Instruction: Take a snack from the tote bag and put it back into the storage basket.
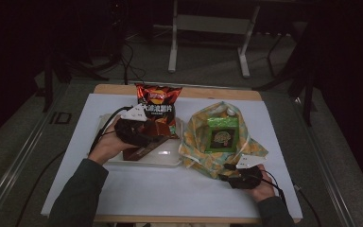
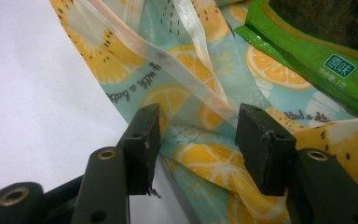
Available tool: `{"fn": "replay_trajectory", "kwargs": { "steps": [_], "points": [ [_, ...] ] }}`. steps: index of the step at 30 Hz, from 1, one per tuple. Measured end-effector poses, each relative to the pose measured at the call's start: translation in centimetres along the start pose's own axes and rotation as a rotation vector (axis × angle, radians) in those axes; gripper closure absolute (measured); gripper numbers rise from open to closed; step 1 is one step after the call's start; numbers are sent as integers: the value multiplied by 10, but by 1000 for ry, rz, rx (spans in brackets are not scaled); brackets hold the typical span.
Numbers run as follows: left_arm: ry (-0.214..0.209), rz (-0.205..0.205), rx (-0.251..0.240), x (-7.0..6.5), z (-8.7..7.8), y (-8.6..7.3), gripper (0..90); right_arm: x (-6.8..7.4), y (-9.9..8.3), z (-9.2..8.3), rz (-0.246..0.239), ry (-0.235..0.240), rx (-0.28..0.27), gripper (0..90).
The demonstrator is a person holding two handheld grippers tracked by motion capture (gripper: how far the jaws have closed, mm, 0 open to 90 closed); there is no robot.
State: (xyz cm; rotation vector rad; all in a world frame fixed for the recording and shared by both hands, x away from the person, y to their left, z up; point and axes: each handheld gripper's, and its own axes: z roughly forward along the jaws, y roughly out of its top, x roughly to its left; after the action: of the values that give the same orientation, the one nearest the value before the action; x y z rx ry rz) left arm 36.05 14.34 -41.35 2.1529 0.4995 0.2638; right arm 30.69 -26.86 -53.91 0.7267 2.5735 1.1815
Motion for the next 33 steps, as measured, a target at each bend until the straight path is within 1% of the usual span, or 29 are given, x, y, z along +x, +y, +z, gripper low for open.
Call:
{"fn": "replay_trajectory", "kwargs": {
  "steps": [8, 14, 19, 23, 31, 33],
  "points": [
    [-42, 12, 30, -7, 18, 1, 362, 0, 0, 0, 0, 0, 0, 493],
    [-64, 13, 63, -12, 33, -3, 343, 0, 0, 0, 0, 1, 0, 492],
    [-71, 21, 80, -17, 42, -6, 333, 0, 0, 0, 1, 1, 0, 492],
    [-72, 40, 101, -22, 50, -9, 326, 0, 0, 0, 1, 1, 0, 492],
    [-65, 83, 165, -27, 64, -12, 321, 0, 0, 0, -1, 1, -1, 491],
    [-65, 80, 168, -28, 65, -13, 320, 0, 0, 0, -1, 1, -2, 491]
  ]
}}
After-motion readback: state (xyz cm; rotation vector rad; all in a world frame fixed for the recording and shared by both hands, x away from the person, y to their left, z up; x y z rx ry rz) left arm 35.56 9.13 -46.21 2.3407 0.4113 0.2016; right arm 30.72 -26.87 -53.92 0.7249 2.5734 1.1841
